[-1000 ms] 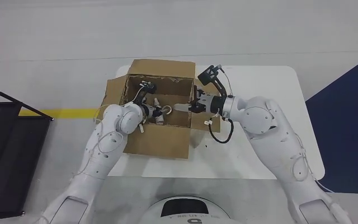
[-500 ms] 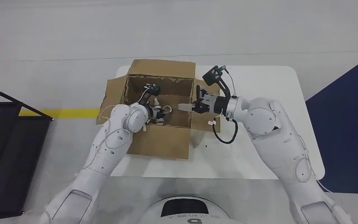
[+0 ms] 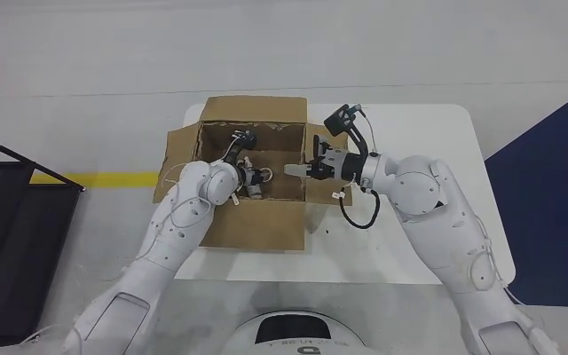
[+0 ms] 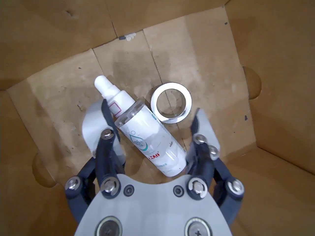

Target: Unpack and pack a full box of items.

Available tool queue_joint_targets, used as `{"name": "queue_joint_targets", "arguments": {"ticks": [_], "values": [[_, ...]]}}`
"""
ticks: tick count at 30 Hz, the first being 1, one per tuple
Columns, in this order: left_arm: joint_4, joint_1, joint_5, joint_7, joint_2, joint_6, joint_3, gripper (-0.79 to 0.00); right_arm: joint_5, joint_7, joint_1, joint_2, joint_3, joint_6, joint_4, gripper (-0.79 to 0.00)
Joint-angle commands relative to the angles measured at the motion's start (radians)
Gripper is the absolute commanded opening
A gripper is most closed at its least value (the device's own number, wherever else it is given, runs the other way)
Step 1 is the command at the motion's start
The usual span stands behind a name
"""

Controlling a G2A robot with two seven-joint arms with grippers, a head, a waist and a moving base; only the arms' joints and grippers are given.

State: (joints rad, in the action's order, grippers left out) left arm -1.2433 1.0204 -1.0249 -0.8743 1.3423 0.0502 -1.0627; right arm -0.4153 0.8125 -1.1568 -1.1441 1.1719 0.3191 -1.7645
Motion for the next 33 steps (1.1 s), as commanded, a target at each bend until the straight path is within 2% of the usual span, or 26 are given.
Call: {"name": "queue_joint_targets", "arguments": {"ticks": [1,9,15,16,17,18,19,27,33], "values": [[-0.008,0.000,0.002,0.005,-0.002,0.001,-0.008,-0.785,0.000,0.000,0.000,0.000,0.000,0.000,0.000,0.000],[-0.112,0.036,-0.004,0.022,-0.021,0.026,-0.072,-0.785,0.000,0.000,0.000,0.000,0.000,0.000,0.000,0.000],[-0.208,0.091,-0.091,0.050,-0.039,0.026,-0.110,-0.785,0.000,0.000,0.000,0.000,0.000,0.000,0.000,0.000],[-0.212,0.097,-0.092,0.046,-0.040,0.025,-0.111,-0.736,0.000,0.000,0.000,0.000,0.000,0.000,0.000,0.000],[-0.210,0.101,-0.095,0.043,-0.040,0.021,-0.109,-0.526,0.000,0.000,0.000,0.000,0.000,0.000,0.000,0.000],[-0.202,0.103,-0.085,0.037,-0.039,0.014,-0.105,-0.215,0.000,0.000,0.000,0.000,0.000,0.000,0.000,0.000],[-0.192,0.101,-0.069,0.031,-0.037,0.005,-0.101,0.000,0.000,0.000,0.000,0.000,0.000,0.000,0.000,0.000],[-0.029,0.023,0.122,0.036,-0.004,-0.136,-0.069,0.000,0.000,0.000,0.000,0.000,0.000,0.000,0.000,0.000],[-0.029,0.007,0.044,0.095,0.004,-0.194,-0.027,0.000,0.000,0.000,0.000,0.000,0.000,0.000,0.000,0.000]]}}
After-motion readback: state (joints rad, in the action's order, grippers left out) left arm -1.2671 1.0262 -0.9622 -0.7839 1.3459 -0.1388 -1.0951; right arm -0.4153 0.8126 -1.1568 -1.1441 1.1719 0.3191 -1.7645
